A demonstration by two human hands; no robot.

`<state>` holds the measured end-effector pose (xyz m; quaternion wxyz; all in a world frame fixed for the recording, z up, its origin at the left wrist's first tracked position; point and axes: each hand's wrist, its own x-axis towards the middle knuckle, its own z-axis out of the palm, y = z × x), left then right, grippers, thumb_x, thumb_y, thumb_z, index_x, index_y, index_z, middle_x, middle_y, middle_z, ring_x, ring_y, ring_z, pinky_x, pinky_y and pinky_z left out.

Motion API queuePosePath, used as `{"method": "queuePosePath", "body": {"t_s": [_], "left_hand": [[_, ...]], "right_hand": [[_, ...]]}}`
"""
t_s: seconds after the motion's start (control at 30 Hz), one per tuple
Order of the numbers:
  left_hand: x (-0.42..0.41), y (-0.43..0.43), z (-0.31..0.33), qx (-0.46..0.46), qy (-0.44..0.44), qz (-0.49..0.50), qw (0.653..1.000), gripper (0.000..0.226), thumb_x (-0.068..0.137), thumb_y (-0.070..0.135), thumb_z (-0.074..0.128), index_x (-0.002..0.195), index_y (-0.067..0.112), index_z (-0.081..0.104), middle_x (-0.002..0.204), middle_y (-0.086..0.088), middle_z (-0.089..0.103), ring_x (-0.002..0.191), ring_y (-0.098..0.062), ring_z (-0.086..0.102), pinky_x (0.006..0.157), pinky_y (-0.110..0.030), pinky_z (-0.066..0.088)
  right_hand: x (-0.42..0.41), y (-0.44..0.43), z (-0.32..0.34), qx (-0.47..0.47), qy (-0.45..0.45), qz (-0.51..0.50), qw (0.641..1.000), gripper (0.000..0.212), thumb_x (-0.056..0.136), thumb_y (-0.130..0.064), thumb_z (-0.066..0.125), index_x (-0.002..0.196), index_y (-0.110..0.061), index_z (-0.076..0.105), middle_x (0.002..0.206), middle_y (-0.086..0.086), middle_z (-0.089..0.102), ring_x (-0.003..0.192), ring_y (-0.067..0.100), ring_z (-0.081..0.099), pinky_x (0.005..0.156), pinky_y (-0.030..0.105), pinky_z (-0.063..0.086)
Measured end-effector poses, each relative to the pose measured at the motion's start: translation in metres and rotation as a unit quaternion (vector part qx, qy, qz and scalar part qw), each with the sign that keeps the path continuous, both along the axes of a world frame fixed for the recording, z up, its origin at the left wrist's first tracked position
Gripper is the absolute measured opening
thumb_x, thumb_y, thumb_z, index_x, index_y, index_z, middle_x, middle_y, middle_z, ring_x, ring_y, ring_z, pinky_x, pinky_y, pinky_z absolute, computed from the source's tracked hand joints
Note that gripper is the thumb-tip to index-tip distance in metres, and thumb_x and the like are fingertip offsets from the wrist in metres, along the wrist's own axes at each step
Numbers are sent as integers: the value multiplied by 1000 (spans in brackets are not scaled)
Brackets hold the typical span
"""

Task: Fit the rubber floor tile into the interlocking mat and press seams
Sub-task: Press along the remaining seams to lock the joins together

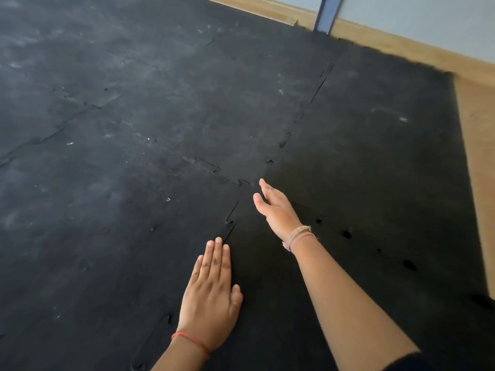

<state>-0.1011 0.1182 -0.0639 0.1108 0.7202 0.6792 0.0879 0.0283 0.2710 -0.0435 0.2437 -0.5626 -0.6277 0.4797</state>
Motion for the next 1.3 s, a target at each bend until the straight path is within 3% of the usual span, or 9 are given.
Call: {"method": "queuePosePath", "body": {"t_s": [0.1,0.2,0.3,0.53,0.6,0.77,0.93,1.13,1.3], "left_hand": [[5,26,-2,7,50,-40,998,71,78,47,-13,137,8,-21,146,-9,-27,134,-23,-28,108,-33,-25],[5,34,-4,0,61,-36,997,70,85,49,-5,141,8,-9,150,-9,-17,137,-25,-17,108,-33,-19],[4,34,2,-5,23,-25,999,62,89,43,25,136,3,33,146,-15,28,134,-30,25,106,-35,6],[4,37,0,-20,23,-45,999,61,87,42,31,132,2,42,141,-15,38,130,-30,34,105,-34,9],[5,37,3,-43,23,-41,998,63,87,43,27,134,2,37,144,-15,33,133,-29,28,107,-33,4],[3,41,4,-31,37,-67,997,64,90,50,-1,137,12,-23,147,-6,-29,130,-19,-34,107,-30,-27],[2,70,0,-22,44,-97,994,61,95,47,7,135,12,-22,144,-3,-29,131,-16,-31,107,-28,-20],[3,71,-8,-37,55,-98,993,67,80,52,-17,133,13,-28,140,-2,-38,128,-17,-37,104,-30,-25],[3,73,-5,-49,59,-97,992,63,88,51,-6,133,13,-27,141,-3,-35,129,-18,-35,105,-30,-24]], "right_hand": [[2,-11,-12,129,-228,95,960,62,96,-32,38,147,-14,8,157,8,13,144,19,8,116,31,7],[-11,-21,-26,209,-382,63,898,73,95,-49,24,144,-9,-11,156,16,-6,144,27,-6,115,35,-4],[-12,-17,-34,205,-400,51,892,76,93,-54,17,142,-7,-16,155,15,-13,143,25,-13,115,35,-7],[-13,-11,-35,183,-423,91,883,71,93,-52,14,144,-7,-6,157,12,-4,144,23,-9,114,34,-7],[-12,-7,-31,163,-422,109,885,70,95,-50,17,145,-5,-3,157,13,-3,144,23,-8,114,34,-7],[-6,10,-3,86,-462,204,859,69,96,-48,20,145,-7,-5,157,10,-9,144,22,-10,116,36,-1],[25,-51,-23,181,-433,153,870,72,88,-58,2,140,-12,-18,152,5,-24,137,19,-28,112,31,-15],[28,-54,-28,192,-438,161,863,72,82,-58,-8,137,-12,-20,148,5,-26,137,19,-27,108,32,-21],[32,-43,-22,171,-438,199,860,75,90,-58,12,143,-11,-14,153,6,-21,136,16,-27,109,29,-18]]}}
